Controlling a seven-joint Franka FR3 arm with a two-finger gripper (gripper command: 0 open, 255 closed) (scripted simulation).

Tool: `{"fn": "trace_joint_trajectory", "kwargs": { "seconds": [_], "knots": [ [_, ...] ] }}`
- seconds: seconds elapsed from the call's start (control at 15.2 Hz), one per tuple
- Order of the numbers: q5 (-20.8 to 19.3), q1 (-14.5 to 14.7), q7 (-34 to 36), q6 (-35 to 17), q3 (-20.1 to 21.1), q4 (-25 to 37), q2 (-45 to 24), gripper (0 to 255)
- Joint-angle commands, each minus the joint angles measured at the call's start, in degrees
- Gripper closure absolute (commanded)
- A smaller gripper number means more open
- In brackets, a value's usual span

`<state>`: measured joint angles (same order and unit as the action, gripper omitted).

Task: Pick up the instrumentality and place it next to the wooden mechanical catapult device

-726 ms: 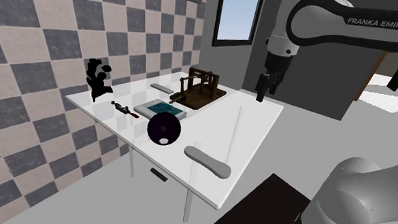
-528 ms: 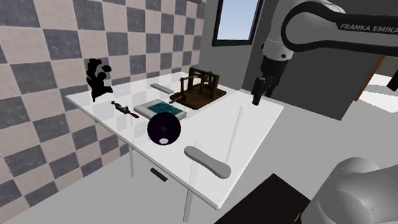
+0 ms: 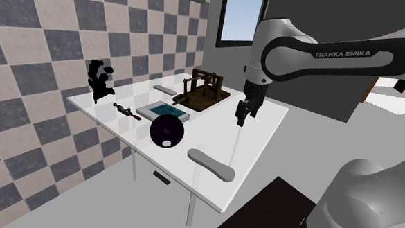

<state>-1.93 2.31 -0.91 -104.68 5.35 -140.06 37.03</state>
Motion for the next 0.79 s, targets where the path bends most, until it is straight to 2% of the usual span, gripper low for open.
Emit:
{"fn": "trace_joint_trajectory", "kwargs": {
  "seconds": [0.0,0.73],
  "knots": [
    [0.9,0.7,0.7,-3.7,0.9,-1.7,-2.2,0],
    [4.9,5.1,4.8,-21.4,6.7,-5.3,-18.0,0]
  ]
}}
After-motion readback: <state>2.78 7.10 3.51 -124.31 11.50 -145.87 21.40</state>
